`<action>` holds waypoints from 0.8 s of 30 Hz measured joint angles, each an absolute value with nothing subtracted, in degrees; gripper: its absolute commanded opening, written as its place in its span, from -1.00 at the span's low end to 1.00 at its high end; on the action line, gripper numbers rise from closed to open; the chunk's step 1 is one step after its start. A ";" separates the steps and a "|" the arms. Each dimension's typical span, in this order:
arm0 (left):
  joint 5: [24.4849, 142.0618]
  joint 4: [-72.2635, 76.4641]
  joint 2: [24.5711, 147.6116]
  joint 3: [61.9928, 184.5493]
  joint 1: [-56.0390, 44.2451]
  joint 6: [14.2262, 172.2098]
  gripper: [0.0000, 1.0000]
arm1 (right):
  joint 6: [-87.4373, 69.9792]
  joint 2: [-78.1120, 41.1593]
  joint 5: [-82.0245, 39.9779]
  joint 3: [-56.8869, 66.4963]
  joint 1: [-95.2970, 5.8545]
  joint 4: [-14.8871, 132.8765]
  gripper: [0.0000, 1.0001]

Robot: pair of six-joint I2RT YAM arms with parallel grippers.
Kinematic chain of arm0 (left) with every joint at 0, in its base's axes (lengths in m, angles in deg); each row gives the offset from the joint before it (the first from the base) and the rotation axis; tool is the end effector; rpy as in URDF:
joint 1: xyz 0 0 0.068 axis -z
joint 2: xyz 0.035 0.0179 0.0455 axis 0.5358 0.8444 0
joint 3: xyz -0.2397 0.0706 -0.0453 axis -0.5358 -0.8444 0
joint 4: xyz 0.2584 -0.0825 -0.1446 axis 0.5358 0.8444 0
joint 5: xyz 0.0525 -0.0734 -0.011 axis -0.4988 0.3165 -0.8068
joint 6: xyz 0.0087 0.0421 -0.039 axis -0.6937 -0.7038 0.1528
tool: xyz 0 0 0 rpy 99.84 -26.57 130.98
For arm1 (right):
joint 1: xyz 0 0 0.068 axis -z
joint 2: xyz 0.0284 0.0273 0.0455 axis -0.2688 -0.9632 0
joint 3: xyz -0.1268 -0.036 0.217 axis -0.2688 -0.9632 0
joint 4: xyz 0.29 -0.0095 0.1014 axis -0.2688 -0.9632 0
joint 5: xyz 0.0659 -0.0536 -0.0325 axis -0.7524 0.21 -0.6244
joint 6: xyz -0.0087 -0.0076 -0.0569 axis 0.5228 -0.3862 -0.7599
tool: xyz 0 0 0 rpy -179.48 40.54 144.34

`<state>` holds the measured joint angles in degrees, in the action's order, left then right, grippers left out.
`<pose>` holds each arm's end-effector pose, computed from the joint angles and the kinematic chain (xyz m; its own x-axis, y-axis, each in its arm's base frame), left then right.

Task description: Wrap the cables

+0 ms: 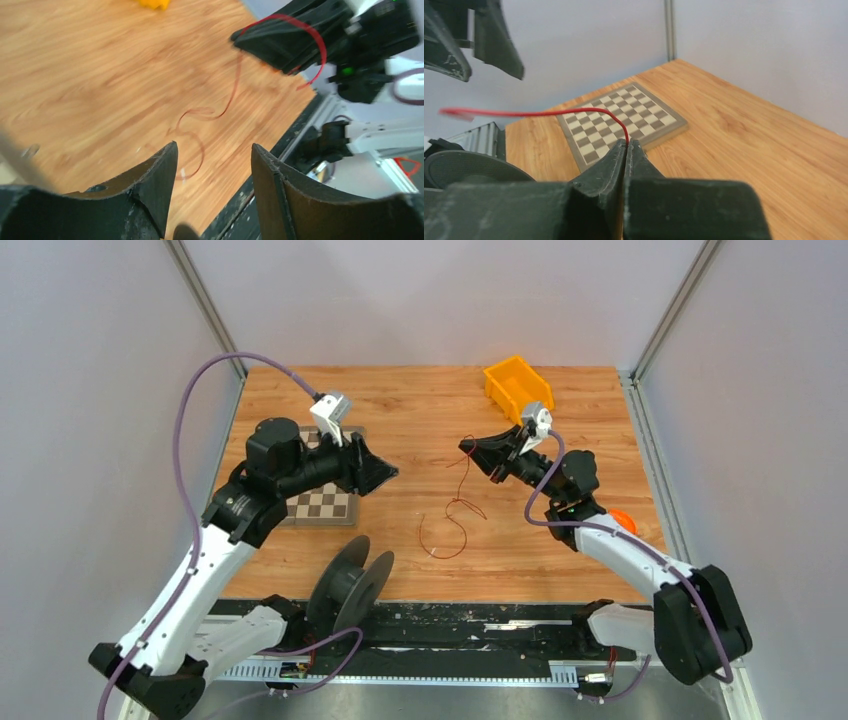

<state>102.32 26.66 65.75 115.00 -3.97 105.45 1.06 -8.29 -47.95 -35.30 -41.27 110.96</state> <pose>0.2272 -0.1447 0.3923 -0.5186 -0.1272 -0.8455 0.6621 0.5659 -0.4912 0.2765 0.1592 0.2535 -0.0043 0.2591 -0.9658 -0.8839 0.4507 0.1248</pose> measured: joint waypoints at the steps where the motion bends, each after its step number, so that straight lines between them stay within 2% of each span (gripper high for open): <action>1: 100.14 30.27 64.73 115.74 -3.97 104.27 0.30 | 0.29 -6.93 -47.27 -35.28 -41.02 108.21 -1.00; 9: 85.95 58.31 59.94 119.00 -1.48 101.28 0.29 | -5.06 2.51 -43.25 -34.82 -40.96 85.39 -1.00; 14: 78.13 68.96 61.23 117.56 7.94 104.80 0.24 | -6.42 6.62 -42.51 -34.78 -40.96 79.40 -1.00; 18: 73.84 73.94 61.21 115.37 9.65 107.72 0.11 | -6.96 8.93 -42.38 -34.65 -40.96 77.13 -1.00; 20: 72.92 75.01 61.08 114.26 9.67 108.56 -0.10 | -7.14 9.72 -42.35 -34.45 -40.96 76.15 -1.00; 23: 72.38 75.97 61.51 112.53 9.78 109.21 -0.67 | -7.21 10.71 -41.94 -33.86 -40.96 74.73 -1.00; 24: 72.18 76.01 61.82 112.27 9.93 109.54 -0.77 | -7.25 11.14 -41.57 -33.40 -40.96 73.72 -1.00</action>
<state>72.18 76.01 61.82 112.27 9.93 109.54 -7.25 11.14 -41.57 -33.40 -40.96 73.72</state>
